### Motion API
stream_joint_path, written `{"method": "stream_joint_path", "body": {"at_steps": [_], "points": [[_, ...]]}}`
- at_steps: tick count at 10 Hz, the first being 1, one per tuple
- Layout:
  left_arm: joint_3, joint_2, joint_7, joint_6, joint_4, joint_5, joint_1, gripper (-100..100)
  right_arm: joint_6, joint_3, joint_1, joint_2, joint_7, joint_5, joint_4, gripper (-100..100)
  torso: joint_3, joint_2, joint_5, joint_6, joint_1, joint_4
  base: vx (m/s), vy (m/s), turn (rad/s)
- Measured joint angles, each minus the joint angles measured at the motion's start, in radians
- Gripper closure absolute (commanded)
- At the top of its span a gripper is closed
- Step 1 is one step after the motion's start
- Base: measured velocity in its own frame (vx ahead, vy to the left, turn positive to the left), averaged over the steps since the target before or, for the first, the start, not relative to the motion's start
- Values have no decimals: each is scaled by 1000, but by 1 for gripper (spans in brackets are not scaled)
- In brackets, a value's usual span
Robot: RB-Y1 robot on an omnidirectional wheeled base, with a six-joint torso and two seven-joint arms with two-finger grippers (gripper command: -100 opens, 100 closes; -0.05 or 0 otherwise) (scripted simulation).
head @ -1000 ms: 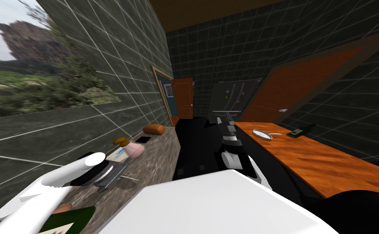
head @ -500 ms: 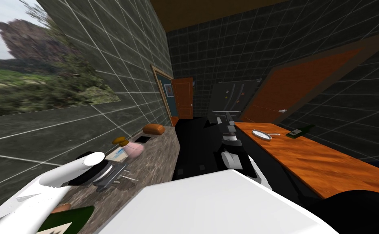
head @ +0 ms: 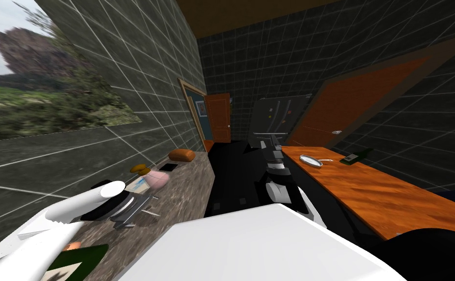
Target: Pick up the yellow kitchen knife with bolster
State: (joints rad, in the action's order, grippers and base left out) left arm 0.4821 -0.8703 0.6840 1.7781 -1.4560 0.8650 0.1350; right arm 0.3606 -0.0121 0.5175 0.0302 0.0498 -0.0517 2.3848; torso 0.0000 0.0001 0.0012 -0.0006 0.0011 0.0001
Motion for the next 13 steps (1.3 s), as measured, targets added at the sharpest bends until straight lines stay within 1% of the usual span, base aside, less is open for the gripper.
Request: {"method": "stream_joint_path", "body": {"at_steps": [2, 3, 6, 7, 9, 11, 13], "points": [[-19, 19, -2, -40, 33, -18, -5, -100, 0, 0, 0, 0, 0, 0, 0, 0, 2, 2, 1, 0, 2, 1, -52, 25, -52], [-20, 19, -2, -44, 35, -19, -6, 100, 0, 0, 0, 0, 0, 0, 0, 0, 1, 1, 0, -1, 1, 0, -5, 3, 3], [-20, 20, 4, -47, 31, -16, -9, 100, 0, 0, 0, 0, 0, 0, 0, 0, -3, -3, -1, -4, -1, -3, 0, 1, -3], [-18, 20, 0, -48, 33, -16, -9, 100, 0, 0, 0, 0, 0, 0, 0, 0, -3, -4, -1, -1, -1, -3, 0, 0, 0], [-19, 20, 0, -48, 33, -17, -8, -100, 0, 0, 0, 0, 0, 0, 0, 0, -3, -4, -1, -1, -1, -3, 18, 30, 19], [-6, 11, 1, -16, 19, 1, 0, -100, 0, 0, 0, 0, 0, 0, 0, 0, -5, -8, 0, -1, 5, -3, 63, 100, 16], [4, 1, 5, 15, 15, 18, 1, -100, 0, 0, 0, 0, 0, 0, 0, 0, -6, -9, 1, -1, 6, -4, 57, 74, 16]]}}
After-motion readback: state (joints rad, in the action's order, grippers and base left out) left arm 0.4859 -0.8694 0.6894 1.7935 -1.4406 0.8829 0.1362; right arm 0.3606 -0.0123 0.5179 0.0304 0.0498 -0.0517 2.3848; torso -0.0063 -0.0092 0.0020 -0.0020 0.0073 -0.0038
